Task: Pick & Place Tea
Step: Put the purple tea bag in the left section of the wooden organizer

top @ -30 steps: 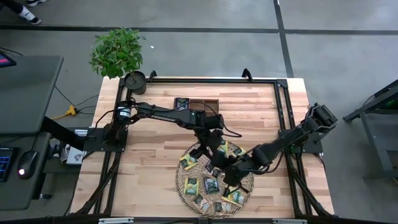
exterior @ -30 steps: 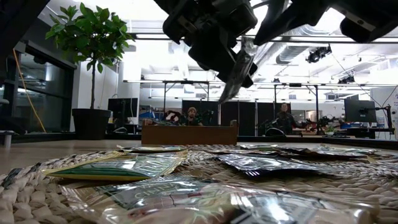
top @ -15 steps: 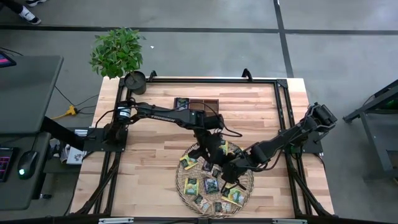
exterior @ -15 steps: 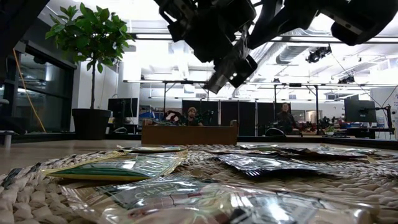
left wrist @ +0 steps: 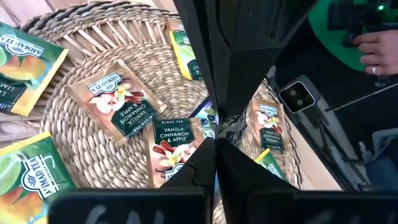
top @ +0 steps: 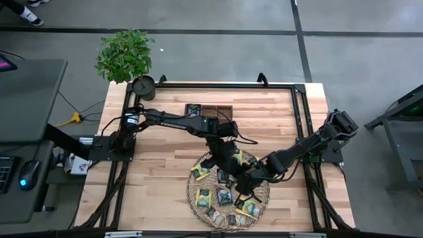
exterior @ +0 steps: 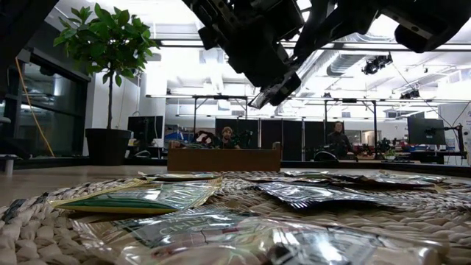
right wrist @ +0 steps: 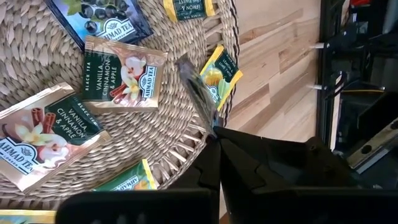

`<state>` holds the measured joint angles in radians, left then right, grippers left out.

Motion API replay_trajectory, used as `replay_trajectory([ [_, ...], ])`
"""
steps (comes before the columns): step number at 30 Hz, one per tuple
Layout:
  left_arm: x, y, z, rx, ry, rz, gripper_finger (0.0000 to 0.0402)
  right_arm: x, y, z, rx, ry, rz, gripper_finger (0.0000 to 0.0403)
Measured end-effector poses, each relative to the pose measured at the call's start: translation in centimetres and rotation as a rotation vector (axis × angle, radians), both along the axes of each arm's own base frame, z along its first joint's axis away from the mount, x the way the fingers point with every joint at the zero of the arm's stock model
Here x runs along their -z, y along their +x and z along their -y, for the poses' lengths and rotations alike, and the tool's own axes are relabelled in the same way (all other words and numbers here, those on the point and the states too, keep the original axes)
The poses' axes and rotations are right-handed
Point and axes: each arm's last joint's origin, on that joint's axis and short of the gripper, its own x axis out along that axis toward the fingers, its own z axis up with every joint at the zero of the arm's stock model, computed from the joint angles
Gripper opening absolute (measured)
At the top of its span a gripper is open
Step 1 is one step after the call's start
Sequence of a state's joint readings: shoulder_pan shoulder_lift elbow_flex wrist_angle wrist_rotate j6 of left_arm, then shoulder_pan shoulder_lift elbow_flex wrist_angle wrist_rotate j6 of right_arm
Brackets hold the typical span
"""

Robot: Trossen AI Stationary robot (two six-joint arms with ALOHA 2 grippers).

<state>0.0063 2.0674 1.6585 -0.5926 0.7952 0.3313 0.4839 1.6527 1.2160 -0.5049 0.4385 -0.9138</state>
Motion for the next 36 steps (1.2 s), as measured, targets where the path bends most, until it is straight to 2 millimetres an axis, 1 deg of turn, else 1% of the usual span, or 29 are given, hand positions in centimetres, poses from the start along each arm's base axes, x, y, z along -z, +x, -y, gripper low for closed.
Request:
replay_trajectory([
  [2, 0.0, 0.0, 0.0, 0.000, 0.000, 0.000, 0.0002, 0.0, 0.0, 0.0, 0.012, 0.005, 0.004, 0.0000],
  [7, -0.1, 0.0, 0.0, -0.001, 0.001, 0.006, 0.0001, -0.1, 0.1, 0.1, 0.127, 0.046, 0.055, 0.0003],
  [11, -0.1, 0.0, 0.0, -0.003, 0.004, 0.003, 0.0000, -0.5, 0.2, 0.1, 0.160, 0.103, 0.085, 0.0017],
  [14, -0.1, 0.0, 0.0, -0.009, 0.013, 0.003, 0.0000, -0.8, 0.2, 0.0, 0.195, 0.163, 0.106, 0.0037],
  [17, -0.1, 0.0, -0.1, -0.016, 0.024, 0.002, 0.0000, -0.7, 0.2, 0.0, 0.241, 0.232, 0.104, 0.0066],
  [21, 0.1, 0.0, -0.2, -0.044, 0.059, -0.016, 0.0000, -0.6, 0.0, 0.0, 0.413, 0.380, 0.123, 0.0110],
  [25, 0.2, -0.1, -1.3, -0.102, 0.088, -0.042, 0.0000, -0.7, -0.5, 0.2, 0.611, 0.539, 0.132, 0.0144],
  [28, 0.3, -0.1, -2.5, -0.156, 0.101, -0.063, 0.0000, -0.8, -1.2, 0.1, 0.749, 0.618, 0.134, 0.0159],
  [33, -0.3, -0.3, -4.5, -0.218, 0.121, -0.056, 0.0000, -1.4, -2.4, 0.0, 0.917, 0.725, 0.177, 0.0167],
  [36, -0.7, -0.8, -5.8, -0.261, 0.141, -0.073, 0.0000, -1.5, -2.9, -0.1, 1.002, 0.782, 0.184, 0.0166],
])
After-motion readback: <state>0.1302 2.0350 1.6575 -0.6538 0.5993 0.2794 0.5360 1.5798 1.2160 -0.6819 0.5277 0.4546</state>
